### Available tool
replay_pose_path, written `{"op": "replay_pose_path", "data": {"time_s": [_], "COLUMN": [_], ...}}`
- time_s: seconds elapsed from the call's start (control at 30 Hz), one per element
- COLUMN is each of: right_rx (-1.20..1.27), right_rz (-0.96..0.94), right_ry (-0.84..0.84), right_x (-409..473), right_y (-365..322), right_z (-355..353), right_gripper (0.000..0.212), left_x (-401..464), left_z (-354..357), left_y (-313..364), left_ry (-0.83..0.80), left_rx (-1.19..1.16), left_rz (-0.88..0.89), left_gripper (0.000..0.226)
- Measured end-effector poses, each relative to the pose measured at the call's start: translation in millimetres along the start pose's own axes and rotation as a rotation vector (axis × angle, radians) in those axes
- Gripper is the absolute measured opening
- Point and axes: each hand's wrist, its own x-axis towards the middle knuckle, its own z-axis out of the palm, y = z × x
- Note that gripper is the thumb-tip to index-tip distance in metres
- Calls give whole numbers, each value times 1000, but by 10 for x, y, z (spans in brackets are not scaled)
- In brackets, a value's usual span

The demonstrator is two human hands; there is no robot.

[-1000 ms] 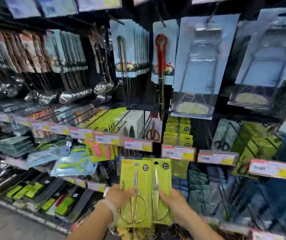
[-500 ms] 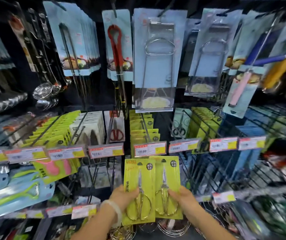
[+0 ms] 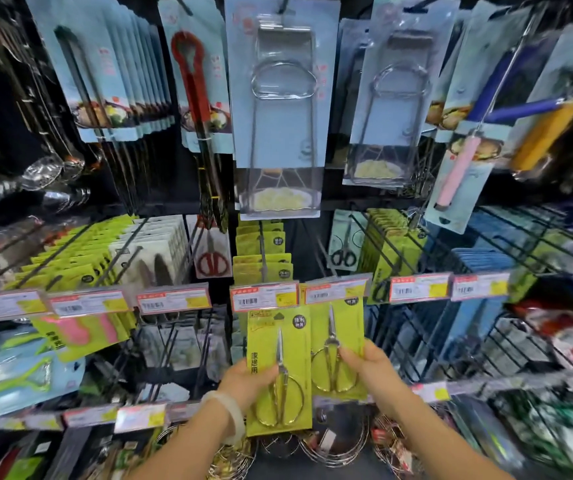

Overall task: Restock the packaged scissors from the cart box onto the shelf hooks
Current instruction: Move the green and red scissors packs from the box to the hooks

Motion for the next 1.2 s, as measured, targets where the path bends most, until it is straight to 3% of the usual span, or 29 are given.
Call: {"op": "replay_pose_path", "data": {"time_s": [0.17,0.27,0.4,0.53,0.6,0.67,0.73,0.8,0.87,1.07,1.2], "right_rx": [126,120,95,-129,-158,-109,-104,-125,-59,-150,-89], "right_rz": [6,60,92,107,87,76,91,42,-17,-184,-253], "right_ry": [-61,-76,-77,64,93,-33,-245,-315,-230,-35,21], "right_x": [127,200,399,595,565,442,319,254,237,168,215], "right_y": [33,31,-86,-228,-188,-124,29,170,266,123,-32], "right_z": [5,-4,44,59,49,78,130,181,208,38,-34], "right_gripper": [70,66,64,62,62,58,46,22,8,23,9], "left_x": [-29,-49,-62,-56,-45,-38,-20,4,4,23,76], "left_z": [-4,-1,-1,25,66,113,183,247,320,440,536], "left_y": [27,54,83,93,88,82,73,49,61,202,363], "left_ry": [-9,-9,-4,13,32,40,43,43,36,36,86], "left_rx": [-21,-31,20,49,54,64,74,45,42,-18,88], "left_rz": [-23,-38,-18,-9,-9,-10,-14,-25,-16,47,127], "left_gripper": [79,50,33,36,53,65,50,32,20,19,12]}}
